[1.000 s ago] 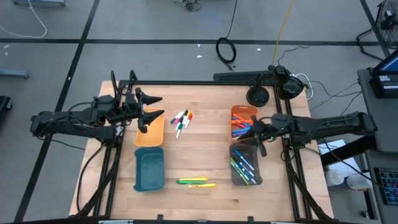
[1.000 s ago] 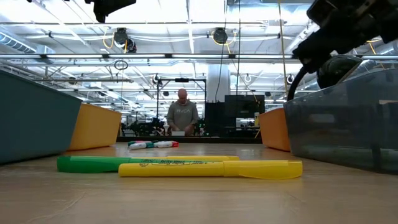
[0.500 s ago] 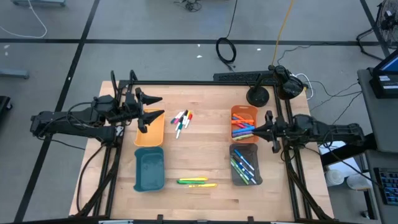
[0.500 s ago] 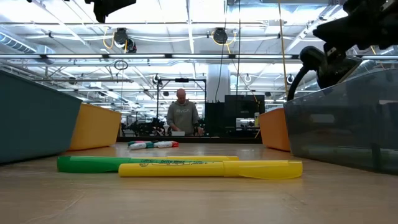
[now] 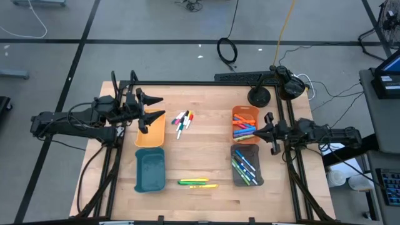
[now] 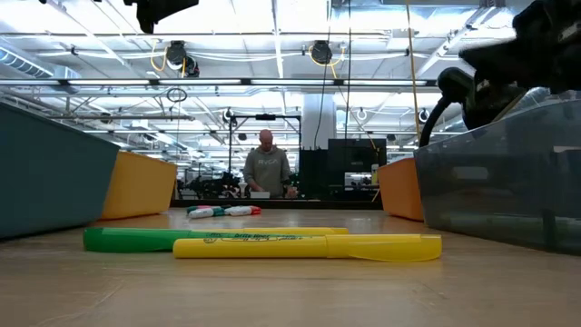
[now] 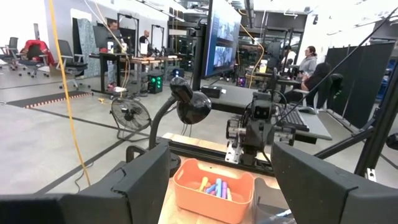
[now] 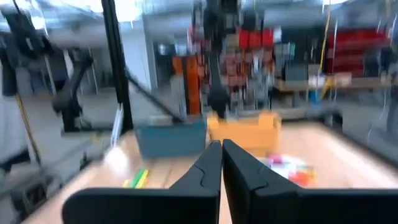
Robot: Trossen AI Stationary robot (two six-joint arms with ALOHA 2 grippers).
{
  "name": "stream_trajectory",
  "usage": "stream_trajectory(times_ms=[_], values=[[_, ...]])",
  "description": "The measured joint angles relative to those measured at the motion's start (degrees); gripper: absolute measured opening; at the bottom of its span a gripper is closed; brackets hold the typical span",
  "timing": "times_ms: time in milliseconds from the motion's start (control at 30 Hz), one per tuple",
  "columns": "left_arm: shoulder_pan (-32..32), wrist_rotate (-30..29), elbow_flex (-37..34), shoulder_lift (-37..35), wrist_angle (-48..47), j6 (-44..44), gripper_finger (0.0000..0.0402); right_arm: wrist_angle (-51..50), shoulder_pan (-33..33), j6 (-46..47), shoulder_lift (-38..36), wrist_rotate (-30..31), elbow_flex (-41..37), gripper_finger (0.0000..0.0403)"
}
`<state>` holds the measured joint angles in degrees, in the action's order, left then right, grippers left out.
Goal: Pick & Place Markers
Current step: Put the bottom yellow pen into the blue bin
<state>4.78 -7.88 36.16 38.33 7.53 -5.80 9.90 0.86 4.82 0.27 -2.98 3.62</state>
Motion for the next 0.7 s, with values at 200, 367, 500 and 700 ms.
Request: stream_trajectory(times_ms=[200, 367, 500, 700], values=[[0.0, 0.0, 0.0, 0.0, -0.02, 0.0, 0.0282, 0.01, 0.02, 0.08, 0.01, -0.17, -1.59, 0.0], [0.01, 0.0, 0.0, 0.0, -0.07, 0.0, 0.0282, -2.25, -0.01, -2.03, -0.02, 0.24, -2.65, 0.0], [0.0, 0.0, 0.0, 0.0, -0.04, 0.0, 0.0282, -2.5, -0.02, -2.3, 0.0, 3.17, -2.67, 0.0], [0.0, 0.01, 0.0, 0.0, -0.02, 0.0, 0.0282, -2.4, -0.02, -2.55, 0.0, 6.37, -2.73, 0.0]])
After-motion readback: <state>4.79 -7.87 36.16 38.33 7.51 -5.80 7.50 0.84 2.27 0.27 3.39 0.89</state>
